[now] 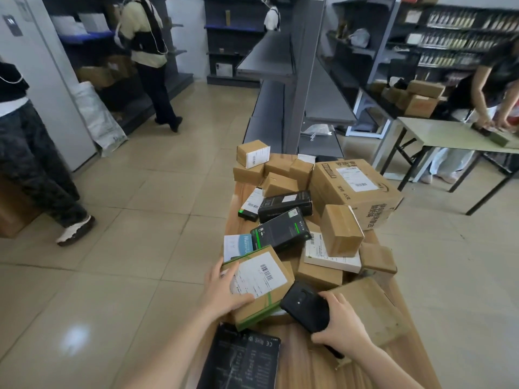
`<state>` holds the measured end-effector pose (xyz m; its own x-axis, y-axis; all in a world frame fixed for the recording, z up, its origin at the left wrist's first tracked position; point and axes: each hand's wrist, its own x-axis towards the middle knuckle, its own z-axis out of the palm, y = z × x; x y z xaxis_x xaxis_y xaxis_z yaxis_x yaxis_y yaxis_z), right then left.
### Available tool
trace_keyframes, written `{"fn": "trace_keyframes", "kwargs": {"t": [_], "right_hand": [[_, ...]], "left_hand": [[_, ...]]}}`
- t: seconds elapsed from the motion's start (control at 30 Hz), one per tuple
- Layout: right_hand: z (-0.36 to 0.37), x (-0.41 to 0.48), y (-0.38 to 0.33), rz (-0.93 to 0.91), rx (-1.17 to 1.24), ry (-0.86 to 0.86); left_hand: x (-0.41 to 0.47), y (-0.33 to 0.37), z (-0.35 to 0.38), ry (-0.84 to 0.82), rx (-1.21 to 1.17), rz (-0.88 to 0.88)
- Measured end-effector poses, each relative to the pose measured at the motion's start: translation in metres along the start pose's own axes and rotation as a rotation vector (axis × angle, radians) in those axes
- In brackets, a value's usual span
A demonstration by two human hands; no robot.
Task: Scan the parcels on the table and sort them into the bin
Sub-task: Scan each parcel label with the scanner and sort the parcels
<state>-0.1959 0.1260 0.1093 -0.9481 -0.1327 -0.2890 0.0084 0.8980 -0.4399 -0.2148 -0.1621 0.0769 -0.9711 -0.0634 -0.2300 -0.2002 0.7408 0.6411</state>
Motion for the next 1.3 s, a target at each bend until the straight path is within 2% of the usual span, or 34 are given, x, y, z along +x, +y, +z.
{"fn": "trace_keyframes", "kwargs": {"t": [0.1,0.2,0.33,0.5,0.83,0.93,1.1,1.3], "right_hand": [[0.0,0.002,0.001,-0.001,-0.004,0.004],[-0.001,0.002,0.002,0.006,0.002,0.016],[-0.002,0.0,0.007,0.002,0.006,0.014],[-0.003,-0.003,0.013,0.002,0.017,0.013],[-0.01,-0.006,0.017,-0.007,0.038,0.031],[-0.009,-0.006,0.015,-0.011,0.034,0.04],[-0.002,-0.009,0.009,-0.014,0.023,0.06],[0.006,-0.012,0.008,-0.027,0.029,0.03]], "left_hand": [[0.0,0.006,-0.003,-0.032,0.175,0.009],[0.005,0.011,-0.001,-0.138,0.339,0.01],[0.007,0.018,0.004,-0.283,0.405,-0.022],[0.005,0.024,0.007,-0.328,0.474,0.0],[-0.005,0.013,-0.002,-0.289,0.362,0.162],[-0.008,0.004,-0.008,-0.233,0.284,0.192],[-0.016,-0.005,-0.007,-0.094,0.014,0.007],[-0.023,-0.017,0.009,-0.117,-0.073,-0.112]]}}
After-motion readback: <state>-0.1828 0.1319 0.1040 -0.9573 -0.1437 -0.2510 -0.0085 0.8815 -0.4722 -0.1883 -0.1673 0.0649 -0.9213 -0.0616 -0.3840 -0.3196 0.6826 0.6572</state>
